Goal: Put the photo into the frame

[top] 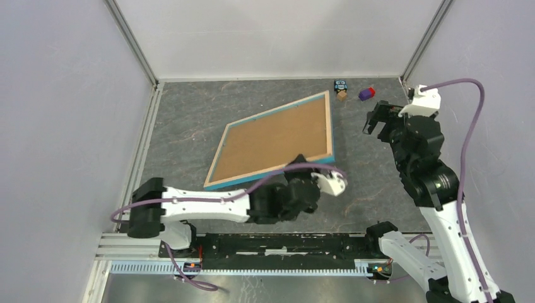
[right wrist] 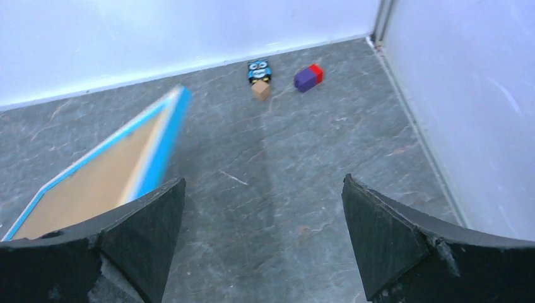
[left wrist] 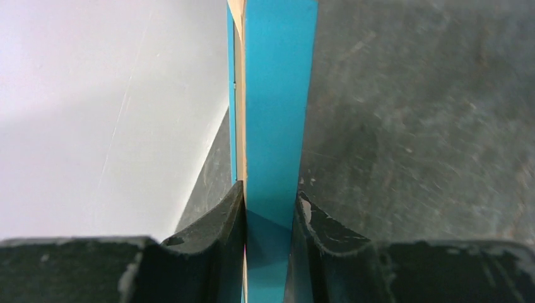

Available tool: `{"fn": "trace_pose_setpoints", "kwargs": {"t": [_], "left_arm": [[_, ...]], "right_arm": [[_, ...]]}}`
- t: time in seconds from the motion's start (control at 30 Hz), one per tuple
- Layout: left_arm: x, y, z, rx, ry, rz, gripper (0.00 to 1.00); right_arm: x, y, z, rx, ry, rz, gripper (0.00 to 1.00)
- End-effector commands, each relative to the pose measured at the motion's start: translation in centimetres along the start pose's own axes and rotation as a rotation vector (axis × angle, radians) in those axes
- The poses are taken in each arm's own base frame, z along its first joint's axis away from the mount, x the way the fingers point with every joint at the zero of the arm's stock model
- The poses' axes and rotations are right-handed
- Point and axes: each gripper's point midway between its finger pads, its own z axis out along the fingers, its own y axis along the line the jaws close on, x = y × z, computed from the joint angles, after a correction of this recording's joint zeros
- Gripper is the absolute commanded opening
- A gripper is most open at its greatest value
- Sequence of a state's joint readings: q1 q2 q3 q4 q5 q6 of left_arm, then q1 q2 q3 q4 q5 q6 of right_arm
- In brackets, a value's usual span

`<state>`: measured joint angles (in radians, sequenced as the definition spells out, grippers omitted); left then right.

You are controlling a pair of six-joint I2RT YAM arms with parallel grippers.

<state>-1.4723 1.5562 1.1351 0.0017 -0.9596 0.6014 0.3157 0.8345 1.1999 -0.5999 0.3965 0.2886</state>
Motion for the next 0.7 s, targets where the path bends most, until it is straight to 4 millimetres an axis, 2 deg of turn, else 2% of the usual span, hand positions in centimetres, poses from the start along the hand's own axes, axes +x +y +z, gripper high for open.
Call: {"fn": "trace_pose_setpoints", "kwargs": {"t": [0.0,0.07,0.2,0.33,0.37,0.43,0.53,0.67], "left_arm": [[-2.8,9.7,-0.9,-0.037,-0.082,-0.440,0.02],[-2.7,13.5,-0.8,-0.036,-0.108,-0.586,0.02],[-0.7,21.9,-0.8,-0.075,-0.173,-0.858,0.02],[2.7,29.1,-0.9,-0.175,-0.206,-1.037,0.02],[3.3,30.3,-1.0,-0.186,-0.217,-1.076,0.02],[5.9,32.7,-0.5,-0.226,-0.213,-1.165,0.02],[10.9,35.8,-0.3,-0.301,-0.214,-1.335,0.02],[19.2,39.0,-1.3,-0.437,-0.258,-1.580,0.02]], "right_arm": [[0.2,-3.0,-1.0,0.119,-0.042,-0.048,0.98],[0.9,-3.2,-1.1,0.121,-0.040,-0.048,0.98],[2.0,-3.2,-1.0,0.114,-0.019,-0.055,0.98],[2.7,-2.7,-0.7,0.082,-0.010,-0.053,0.98],[2.9,-2.5,-0.6,0.075,-0.007,-0.052,0.98],[3.3,-2.4,-0.5,0.067,0.000,-0.055,0.98],[3.9,-2.4,-0.3,0.065,0.013,-0.062,0.98],[4.5,-2.5,-0.2,0.064,0.019,-0.068,0.98]]}}
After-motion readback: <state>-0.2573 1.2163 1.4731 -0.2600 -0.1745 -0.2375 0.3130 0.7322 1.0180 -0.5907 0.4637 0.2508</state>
